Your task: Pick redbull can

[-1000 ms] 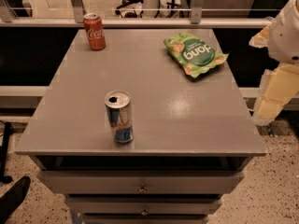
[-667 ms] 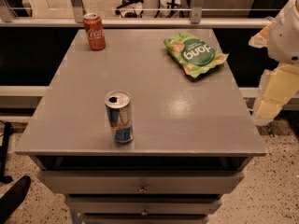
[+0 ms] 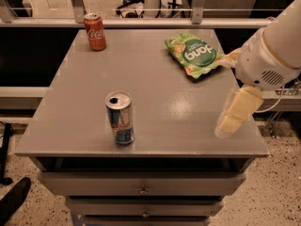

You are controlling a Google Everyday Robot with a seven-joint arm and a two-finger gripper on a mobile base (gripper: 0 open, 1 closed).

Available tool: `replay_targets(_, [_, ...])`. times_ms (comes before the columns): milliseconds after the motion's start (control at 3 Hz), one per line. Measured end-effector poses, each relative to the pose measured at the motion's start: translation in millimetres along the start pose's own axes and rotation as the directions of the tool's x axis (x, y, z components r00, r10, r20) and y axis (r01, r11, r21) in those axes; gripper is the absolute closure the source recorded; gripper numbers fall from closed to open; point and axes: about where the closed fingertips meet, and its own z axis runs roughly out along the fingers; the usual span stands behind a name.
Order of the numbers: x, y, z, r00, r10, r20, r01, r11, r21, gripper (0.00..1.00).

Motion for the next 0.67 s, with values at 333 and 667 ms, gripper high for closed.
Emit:
replay_targets(333, [-30.8, 12.5, 42.7, 0.989, 0.018, 0.147, -0.009, 0.998, -0.062, 0.0])
replay_targets(667, [-86.3, 30.5, 87.5, 0.933, 0.044, 0.358, 0.008, 0.9897, -0.143, 0.0])
